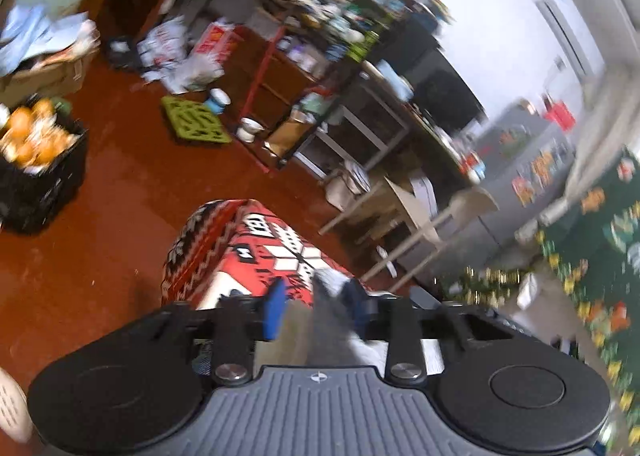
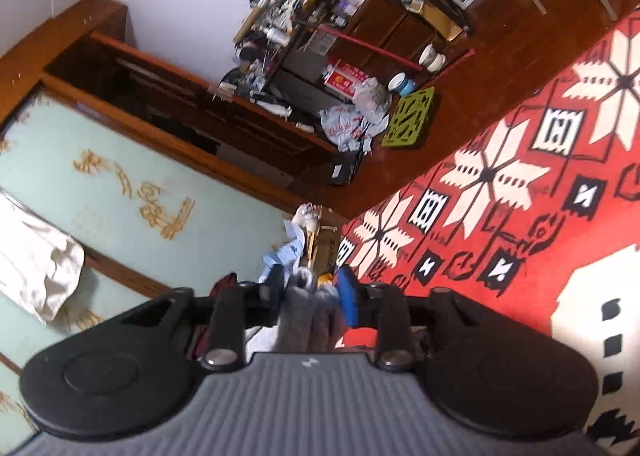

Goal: Fold clothes
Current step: 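Lift the grey bundle with both grippers and carry it toward the clothes stack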

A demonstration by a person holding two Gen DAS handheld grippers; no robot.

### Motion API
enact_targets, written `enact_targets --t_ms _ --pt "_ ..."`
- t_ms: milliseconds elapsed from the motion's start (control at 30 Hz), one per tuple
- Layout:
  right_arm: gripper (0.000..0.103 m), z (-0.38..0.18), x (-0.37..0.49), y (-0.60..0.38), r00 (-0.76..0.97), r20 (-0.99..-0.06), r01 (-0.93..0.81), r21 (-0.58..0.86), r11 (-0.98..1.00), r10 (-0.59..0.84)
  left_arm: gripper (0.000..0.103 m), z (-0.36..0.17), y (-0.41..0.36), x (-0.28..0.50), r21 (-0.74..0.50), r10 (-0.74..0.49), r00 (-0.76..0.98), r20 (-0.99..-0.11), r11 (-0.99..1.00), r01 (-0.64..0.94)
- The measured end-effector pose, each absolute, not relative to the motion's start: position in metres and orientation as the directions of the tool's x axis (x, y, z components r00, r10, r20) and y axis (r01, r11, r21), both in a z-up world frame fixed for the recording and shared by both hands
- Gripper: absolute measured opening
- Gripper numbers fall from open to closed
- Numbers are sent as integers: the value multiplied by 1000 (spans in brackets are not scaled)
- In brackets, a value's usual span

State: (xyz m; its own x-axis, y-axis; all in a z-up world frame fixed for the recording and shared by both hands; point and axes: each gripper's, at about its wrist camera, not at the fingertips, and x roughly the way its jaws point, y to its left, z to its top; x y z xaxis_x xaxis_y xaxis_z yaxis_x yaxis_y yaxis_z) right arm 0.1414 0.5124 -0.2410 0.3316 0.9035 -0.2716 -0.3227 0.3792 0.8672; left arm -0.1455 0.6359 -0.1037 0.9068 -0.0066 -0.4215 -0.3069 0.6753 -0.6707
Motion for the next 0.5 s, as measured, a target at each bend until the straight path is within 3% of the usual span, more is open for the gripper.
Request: enact_targets --t_ms 100,133,200,400,500 --pt "32 -227 135 501 370 -276 -366 834 413 887 39 -92 638 -160 -671 12 911 -411 673 -312" --pt "26 -220 130 496 382 -278 -394 814 428 881 40 -86 636 -166 -662 27 910 -413 678 -320" --pt "23 -204 119 483 398 -272 -440 782 442 876 40 -77 630 -178 -656 32 916 -399 689 -310" --pt "23 -181 72 450 316 -249 -470 797 379 915 40 -70 595 -215 -662 -48 901 -430 695 -279" --pt "23 -196 54 445 236 -274 -383 856 349 932 40 -73 581 -236 -680 -75 889 -451 675 -287"
